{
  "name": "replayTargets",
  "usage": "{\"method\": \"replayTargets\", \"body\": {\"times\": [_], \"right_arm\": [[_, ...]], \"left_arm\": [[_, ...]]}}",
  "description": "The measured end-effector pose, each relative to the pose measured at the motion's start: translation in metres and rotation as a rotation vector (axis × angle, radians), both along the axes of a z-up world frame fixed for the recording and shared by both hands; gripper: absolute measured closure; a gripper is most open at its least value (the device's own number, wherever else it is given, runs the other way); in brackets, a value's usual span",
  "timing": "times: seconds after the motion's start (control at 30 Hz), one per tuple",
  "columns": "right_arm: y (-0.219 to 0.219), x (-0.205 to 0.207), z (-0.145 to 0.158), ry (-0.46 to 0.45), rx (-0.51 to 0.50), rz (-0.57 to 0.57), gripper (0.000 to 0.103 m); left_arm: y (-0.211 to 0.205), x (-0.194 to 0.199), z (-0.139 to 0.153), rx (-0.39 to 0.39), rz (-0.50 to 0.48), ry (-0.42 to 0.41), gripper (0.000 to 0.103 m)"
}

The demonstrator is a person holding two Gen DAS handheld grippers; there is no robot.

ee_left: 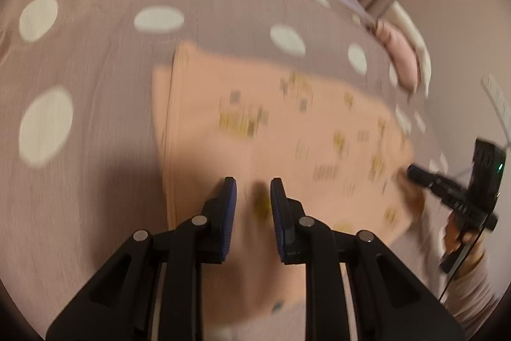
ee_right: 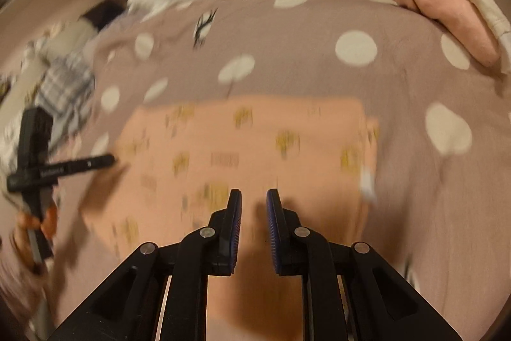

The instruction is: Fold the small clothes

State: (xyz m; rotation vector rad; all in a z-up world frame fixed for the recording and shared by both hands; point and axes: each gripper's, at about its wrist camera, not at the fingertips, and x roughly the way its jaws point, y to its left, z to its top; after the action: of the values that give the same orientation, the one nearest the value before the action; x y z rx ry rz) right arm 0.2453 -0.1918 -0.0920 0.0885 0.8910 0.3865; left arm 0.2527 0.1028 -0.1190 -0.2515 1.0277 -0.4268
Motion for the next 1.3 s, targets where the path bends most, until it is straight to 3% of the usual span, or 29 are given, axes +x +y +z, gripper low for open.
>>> {"method": "replayTargets", "body": {"times": [0.1,0.2,0.4,0.43,0.5,0.53,0.57,0.67,0.8,1.1,1.3], "right_arm": [[-0.009,-0.022,-0.016,0.04,-0.07,-0.016,0.087],[-0.024,-0.04,-0.028,0.08,-0.121,-0.073,0.087],[-0.04,-0.062,-0.025,0.099,-0.128,-0.127,0.087],[-0.041,-0.063,-0.024,0.098,-0.125,-0.136,0.087],[-0.041,-0.069,-0.018,0.081,-0.127,-0.149,0.087],[-0.041,-0.073,-0.013,0.064,-0.108,-0.147,0.087],[-0.04,-0.078,-0.011,0.055,-0.094,-0.146,0.087],[-0.035,-0.083,0.0,0.015,-0.041,-0.133,0.085],[-0.022,-0.083,0.004,0.004,0.022,-0.1,0.074],[0.022,-0.055,-0.006,0.043,0.137,-0.008,0.074],[0.058,-0.005,-0.012,0.052,0.181,0.012,0.074]], "left_arm": [[0.008,-0.023,-0.005,-0.009,-0.01,-0.02,0.082],[0.02,-0.039,-0.011,-0.053,0.007,0.027,0.082],[0.035,-0.069,-0.005,-0.094,0.038,0.023,0.082],[0.037,-0.073,0.0,-0.1,0.045,0.012,0.078],[0.041,-0.078,0.006,-0.111,0.056,-0.001,0.063],[0.044,-0.077,0.008,-0.119,0.07,-0.004,0.05],[0.046,-0.077,0.008,-0.124,0.08,-0.005,0.046],[0.053,-0.067,0.006,-0.167,0.117,0.014,0.046],[0.056,-0.044,-0.005,-0.25,0.133,0.07,0.046],[0.043,0.002,-0.02,-0.377,0.124,0.151,0.046],[0.032,0.027,-0.02,-0.413,0.12,0.171,0.047]]}}
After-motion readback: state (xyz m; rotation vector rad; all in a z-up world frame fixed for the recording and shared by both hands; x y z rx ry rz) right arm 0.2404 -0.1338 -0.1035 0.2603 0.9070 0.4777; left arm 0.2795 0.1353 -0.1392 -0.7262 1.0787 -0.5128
